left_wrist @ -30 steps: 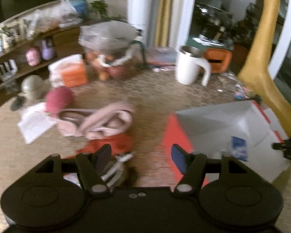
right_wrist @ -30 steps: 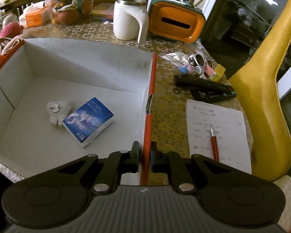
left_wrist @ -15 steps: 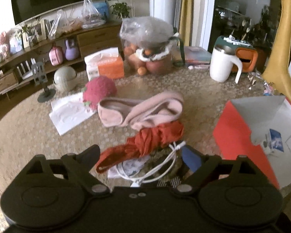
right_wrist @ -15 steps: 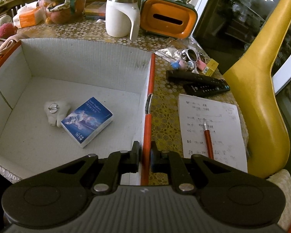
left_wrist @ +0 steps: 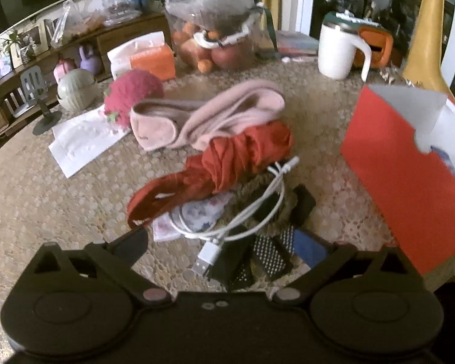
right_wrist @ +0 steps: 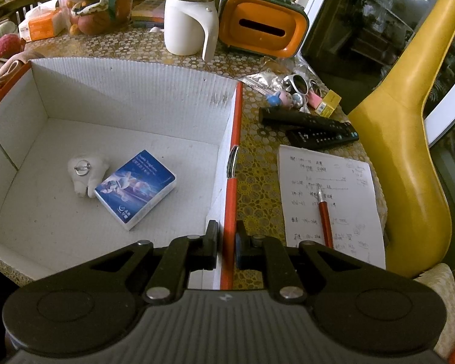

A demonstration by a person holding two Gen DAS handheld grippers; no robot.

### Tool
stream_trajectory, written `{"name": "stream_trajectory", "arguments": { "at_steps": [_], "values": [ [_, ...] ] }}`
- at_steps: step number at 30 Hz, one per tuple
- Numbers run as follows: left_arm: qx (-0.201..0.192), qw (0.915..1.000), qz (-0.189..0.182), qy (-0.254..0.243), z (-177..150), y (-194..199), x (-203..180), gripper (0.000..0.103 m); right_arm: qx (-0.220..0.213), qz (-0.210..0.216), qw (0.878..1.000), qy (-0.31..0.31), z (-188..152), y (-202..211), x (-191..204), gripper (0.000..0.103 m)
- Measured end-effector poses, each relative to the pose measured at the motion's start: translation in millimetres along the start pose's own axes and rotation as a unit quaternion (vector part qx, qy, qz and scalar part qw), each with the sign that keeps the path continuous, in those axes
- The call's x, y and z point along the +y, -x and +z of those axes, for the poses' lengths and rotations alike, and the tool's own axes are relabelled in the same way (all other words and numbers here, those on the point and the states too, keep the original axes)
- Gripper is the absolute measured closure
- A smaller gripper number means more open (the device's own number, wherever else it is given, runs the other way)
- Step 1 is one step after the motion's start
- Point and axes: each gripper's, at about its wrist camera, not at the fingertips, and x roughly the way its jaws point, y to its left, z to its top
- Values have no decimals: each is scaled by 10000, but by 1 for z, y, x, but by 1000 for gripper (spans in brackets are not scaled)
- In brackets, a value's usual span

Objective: Organize objects
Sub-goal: 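Move the left gripper back to the white USB cable on the table, then grasp the white USB cable with the left gripper and lift it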

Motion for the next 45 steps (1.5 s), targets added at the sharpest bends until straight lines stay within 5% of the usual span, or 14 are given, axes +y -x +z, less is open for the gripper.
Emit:
{"name": "stream_trajectory", "arguments": {
  "at_steps": [10, 21, 26, 32, 45],
  "values": [
    [153, 9959, 56, -893, -4, -20, -12, 12, 39, -30, 10000, 18, 2, 0, 1, 92],
    [321, 9927, -52, -1164, 3, -31, -12, 43, 49, -77, 10000, 31, 2, -1, 3, 92],
    [430, 9911, -162, -1253, 3, -34, -16, 68, 51, -80, 9999, 35, 2, -2, 3, 92],
    [516, 9886, -242, -1390, 3, -33, -24, 85, 46, -81, 10000, 33, 2, -2, 3, 92],
    [124, 9965, -406, -722, 27, 0, -21, 95, 5, -88, 10000, -33, 1, -3, 2, 92]
  ]
}}
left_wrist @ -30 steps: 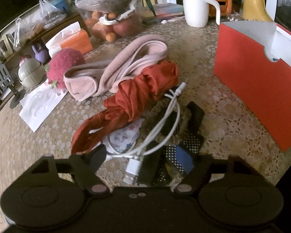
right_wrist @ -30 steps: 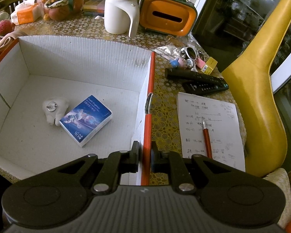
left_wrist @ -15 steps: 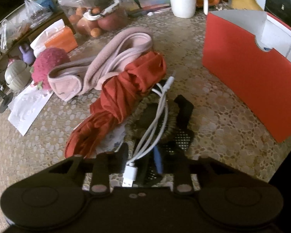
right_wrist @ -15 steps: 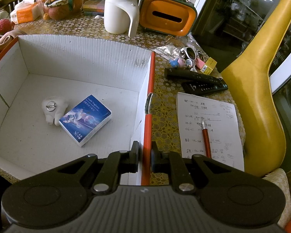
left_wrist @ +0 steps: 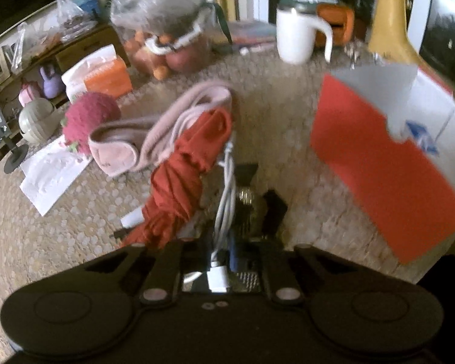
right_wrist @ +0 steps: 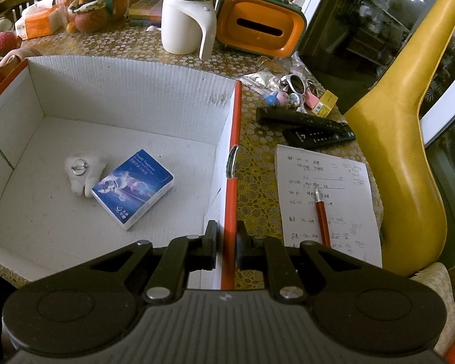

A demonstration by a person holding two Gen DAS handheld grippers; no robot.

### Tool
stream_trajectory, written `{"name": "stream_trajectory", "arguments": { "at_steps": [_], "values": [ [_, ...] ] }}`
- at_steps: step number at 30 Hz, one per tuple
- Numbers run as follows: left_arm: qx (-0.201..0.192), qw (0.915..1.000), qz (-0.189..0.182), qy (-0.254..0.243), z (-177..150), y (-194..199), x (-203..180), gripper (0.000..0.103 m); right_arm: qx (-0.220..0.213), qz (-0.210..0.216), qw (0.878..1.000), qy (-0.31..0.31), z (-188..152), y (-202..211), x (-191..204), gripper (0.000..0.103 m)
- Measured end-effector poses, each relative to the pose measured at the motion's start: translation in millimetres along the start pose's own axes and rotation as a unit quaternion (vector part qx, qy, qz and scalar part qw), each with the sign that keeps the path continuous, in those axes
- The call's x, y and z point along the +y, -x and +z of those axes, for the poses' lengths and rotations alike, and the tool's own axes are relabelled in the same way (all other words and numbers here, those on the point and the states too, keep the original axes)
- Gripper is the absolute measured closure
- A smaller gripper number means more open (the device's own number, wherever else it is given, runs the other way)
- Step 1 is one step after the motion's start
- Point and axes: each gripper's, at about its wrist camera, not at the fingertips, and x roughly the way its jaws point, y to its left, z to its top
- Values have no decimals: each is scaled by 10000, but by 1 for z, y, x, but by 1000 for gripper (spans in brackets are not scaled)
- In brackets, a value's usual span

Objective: Organize objects
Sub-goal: 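Grasp the white USB cable with the left gripper and lift it, then lower the USB cable into the shoebox and open the left gripper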

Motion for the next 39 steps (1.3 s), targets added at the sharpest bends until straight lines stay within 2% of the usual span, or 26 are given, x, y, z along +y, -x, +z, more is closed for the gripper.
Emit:
{"name": "stream_trajectory", "arguments": {
  "at_steps": [11, 16, 26, 39],
  "values": [
    [-234, 9956, -329, 847, 25, 33, 18, 97, -22, -1, 10000, -59, -1, 0, -1, 92],
    [-362, 9941, -403, 945, 31, 48, 18, 97, -27, -1, 10000, -84, -1, 0, 0, 92],
    [-678, 9932, -537, 782, 52, 77, -1, 98, -44, 35, 9997, -226, -2, 1, 1, 92],
    [-1031, 9894, -959, 365, 93, 88, -74, 98, -118, 434, 9988, -186, -2, 8, 16, 92]
  ]
}}
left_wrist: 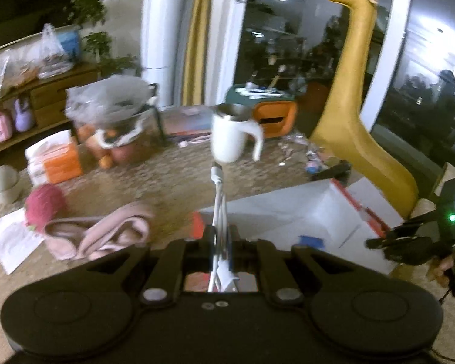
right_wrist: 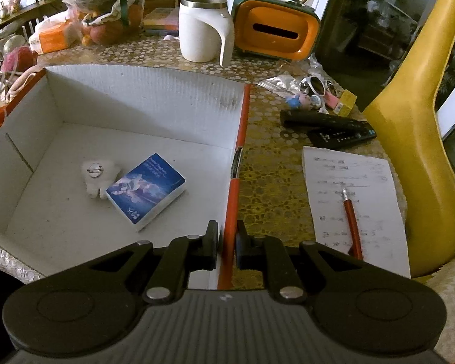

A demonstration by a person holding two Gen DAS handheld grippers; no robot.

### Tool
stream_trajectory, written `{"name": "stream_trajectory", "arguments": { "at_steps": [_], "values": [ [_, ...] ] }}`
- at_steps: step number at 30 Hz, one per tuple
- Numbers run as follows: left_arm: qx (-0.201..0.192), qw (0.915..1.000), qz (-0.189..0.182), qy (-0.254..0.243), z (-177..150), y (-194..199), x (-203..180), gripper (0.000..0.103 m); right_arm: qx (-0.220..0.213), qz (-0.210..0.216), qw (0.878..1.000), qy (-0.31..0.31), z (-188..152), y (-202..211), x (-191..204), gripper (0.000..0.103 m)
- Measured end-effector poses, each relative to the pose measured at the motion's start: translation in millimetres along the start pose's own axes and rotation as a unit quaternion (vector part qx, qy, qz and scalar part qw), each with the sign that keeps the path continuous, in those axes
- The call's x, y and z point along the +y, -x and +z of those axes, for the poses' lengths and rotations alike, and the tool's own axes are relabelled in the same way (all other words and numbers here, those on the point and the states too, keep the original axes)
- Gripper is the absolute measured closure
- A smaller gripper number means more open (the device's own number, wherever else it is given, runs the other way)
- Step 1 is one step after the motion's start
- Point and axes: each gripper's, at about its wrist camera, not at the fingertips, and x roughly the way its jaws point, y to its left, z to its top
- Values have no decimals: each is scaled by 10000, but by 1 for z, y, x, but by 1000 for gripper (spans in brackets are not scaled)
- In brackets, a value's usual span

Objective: Organize objects
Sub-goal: 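Lower the USB cable into the shoebox and open the left gripper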

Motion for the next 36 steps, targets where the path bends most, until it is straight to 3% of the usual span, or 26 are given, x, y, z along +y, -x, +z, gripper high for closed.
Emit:
{"name": "stream_trajectory", "arguments": {
  "at_steps": [6, 12, 18, 22, 26, 36],
  "values": [
    [28, 9993, -274, -268, 6, -15, -41, 97, -4, 55, 10000, 1, 0, 0, 0, 93],
    [353, 9975, -238, -569, 0, -46, -73, 97, -29, 90, 10000, 29, 0, 0, 2, 93],
    [641, 9927, 189, -999, -14, -77, -103, 97, -64, 174, 9998, 59, 0, 0, 3, 93],
    [905, 9860, 279, -1374, -24, -98, -120, 97, -90, 203, 9997, 47, 0, 0, 3, 93],
    [909, 9808, 461, -1663, -30, -109, -134, 97, -108, 223, 9997, 86, -1, 0, 4, 93],
    [1414, 9777, 180, -1544, -45, -137, -146, 96, -133, 284, 9995, 109, -2, 2, 4, 93]
  ]
}}
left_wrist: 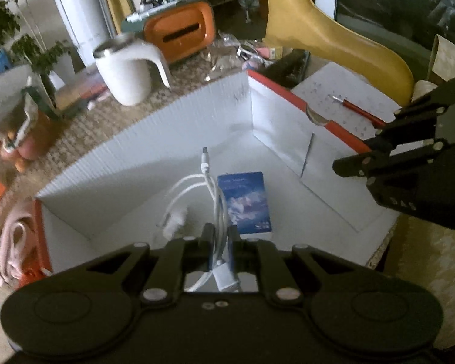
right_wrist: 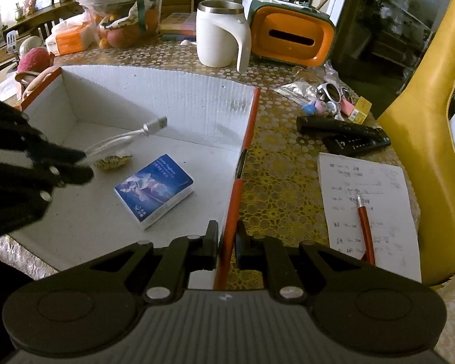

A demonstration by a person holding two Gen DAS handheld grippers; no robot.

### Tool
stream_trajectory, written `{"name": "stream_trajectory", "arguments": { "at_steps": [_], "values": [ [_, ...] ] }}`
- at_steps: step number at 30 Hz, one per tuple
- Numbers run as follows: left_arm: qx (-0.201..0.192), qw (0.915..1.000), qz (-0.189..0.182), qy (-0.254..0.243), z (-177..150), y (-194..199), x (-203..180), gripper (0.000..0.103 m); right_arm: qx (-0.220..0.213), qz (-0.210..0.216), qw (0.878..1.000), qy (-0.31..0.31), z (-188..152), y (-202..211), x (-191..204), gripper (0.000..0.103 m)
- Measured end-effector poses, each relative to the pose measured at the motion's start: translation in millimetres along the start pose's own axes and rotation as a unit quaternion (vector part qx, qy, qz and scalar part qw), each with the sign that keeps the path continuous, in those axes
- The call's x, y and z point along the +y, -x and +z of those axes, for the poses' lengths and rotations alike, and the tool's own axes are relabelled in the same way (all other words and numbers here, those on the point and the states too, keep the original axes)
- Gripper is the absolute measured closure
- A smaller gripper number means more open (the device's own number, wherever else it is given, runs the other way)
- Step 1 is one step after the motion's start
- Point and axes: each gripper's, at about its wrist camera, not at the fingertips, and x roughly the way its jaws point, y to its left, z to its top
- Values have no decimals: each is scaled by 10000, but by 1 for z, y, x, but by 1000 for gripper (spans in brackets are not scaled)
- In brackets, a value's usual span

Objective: Organize objects
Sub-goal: 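Lower the USB cable into the shoebox and open the left gripper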

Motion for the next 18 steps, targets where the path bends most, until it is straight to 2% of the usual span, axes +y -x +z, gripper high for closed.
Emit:
{"name": "stream_trajectory", "arguments": {
  "at_steps": [11, 18],
  "values": [
    [486, 9957, -421, 670, 0, -23, 20, 96, -9, 22, 10000, -15, -1, 1, 0, 92],
    [449, 9957, -418, 699, -2, -20, 22, 89, -1, 14, 10000, -11, -1, 1, 1, 93]
  ]
}}
